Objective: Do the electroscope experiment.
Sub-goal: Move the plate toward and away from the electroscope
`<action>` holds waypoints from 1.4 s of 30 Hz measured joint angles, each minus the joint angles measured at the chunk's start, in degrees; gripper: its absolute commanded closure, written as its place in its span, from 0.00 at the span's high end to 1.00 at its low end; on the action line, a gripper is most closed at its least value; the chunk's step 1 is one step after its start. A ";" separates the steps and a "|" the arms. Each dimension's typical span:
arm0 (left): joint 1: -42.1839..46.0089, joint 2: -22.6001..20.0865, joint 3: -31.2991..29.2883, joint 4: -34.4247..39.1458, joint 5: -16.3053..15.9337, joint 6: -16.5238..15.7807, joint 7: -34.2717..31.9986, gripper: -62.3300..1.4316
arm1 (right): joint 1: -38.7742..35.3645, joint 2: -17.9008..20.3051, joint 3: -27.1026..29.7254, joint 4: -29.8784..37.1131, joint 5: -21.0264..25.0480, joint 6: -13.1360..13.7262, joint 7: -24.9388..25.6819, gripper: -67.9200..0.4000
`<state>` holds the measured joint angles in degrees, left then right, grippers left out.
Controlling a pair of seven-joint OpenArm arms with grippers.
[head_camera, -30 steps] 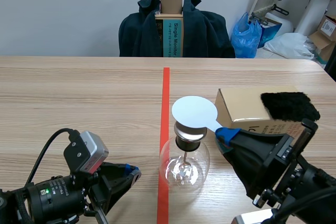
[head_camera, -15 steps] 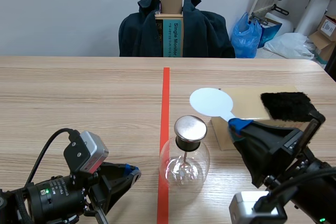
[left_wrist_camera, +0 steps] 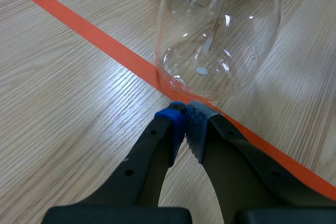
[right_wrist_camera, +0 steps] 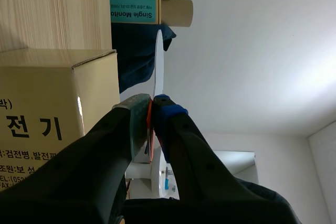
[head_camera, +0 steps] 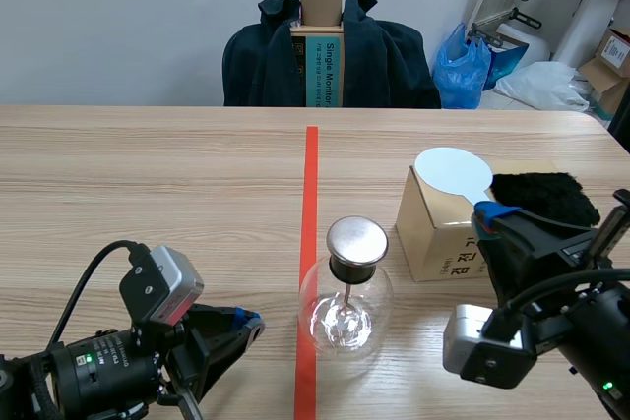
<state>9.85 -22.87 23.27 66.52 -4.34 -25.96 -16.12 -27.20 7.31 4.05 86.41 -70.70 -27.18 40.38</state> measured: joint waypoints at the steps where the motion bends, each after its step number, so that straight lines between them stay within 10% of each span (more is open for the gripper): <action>1: 0.00 0.00 0.00 0.00 0.00 0.00 0.00 0.05 | 0.00 0.00 0.00 0.00 0.00 0.00 0.85 0.02; 21: 0.00 0.02 0.00 0.00 0.00 0.00 0.02 0.05 | 0.00 0.00 0.00 0.00 -0.02 -1.51 22.45 0.02; 42: 0.33 0.02 0.00 0.00 0.00 0.00 -0.02 0.05 | 0.00 0.00 0.00 0.00 -0.04 -1.53 26.23 0.02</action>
<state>10.17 -22.85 23.27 66.52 -4.34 -25.96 -16.14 -27.20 7.31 4.05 86.41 -70.74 -28.71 66.61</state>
